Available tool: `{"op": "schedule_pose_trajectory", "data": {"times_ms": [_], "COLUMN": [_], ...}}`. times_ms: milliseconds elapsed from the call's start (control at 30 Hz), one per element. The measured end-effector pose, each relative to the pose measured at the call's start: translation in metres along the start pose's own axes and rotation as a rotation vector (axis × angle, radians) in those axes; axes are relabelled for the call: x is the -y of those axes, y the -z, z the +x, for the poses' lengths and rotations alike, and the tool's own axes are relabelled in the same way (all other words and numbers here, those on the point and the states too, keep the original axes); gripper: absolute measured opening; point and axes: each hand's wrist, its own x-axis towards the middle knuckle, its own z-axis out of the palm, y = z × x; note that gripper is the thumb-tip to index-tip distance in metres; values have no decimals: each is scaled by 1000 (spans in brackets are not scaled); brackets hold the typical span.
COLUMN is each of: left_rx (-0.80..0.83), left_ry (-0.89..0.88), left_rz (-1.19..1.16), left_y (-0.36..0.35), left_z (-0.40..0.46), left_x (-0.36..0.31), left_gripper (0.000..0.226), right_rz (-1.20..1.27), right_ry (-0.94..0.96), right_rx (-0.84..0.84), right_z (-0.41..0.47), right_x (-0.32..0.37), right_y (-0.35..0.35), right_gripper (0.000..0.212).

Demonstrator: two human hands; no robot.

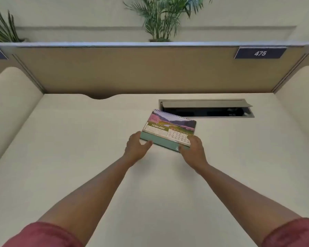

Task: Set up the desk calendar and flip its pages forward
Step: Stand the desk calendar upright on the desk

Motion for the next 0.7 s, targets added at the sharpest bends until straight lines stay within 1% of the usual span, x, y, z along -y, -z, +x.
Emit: {"op": "schedule_pose_trajectory", "data": {"times_ms": [67,167,233,333,433,467,600,700], "left_rx": [18,28,33,19,8,17,80,68], "left_ry": [49,68,61,64,72,85,118,132], "left_rz": [-73,-131,-172,-176,-197,-198,-231,-238], "left_y": [-2,-8,-10,-14,-14,-13,-12,-12], "left_z": [5,15,20,33,44,46,50,50], "left_x": [4,16,16,23,28,29,34,38], "left_gripper": [59,57,53,42,19,18,35,42], "right_rz": [144,272,318,389,430,439,448,480], "right_ry": [-140,-246,-282,-339,-378,-388,-386,-396], "right_rx": [7,20,9,20,42,49,65,75], "right_z": [4,9,13,20,26,27,30,30], "right_x": [-1,-5,-4,-6,-11,-13,-18,-19], "right_y": [0,0,1,2,3,5,9,12], "right_gripper": [52,36,30,29,32,34,39,40]}}
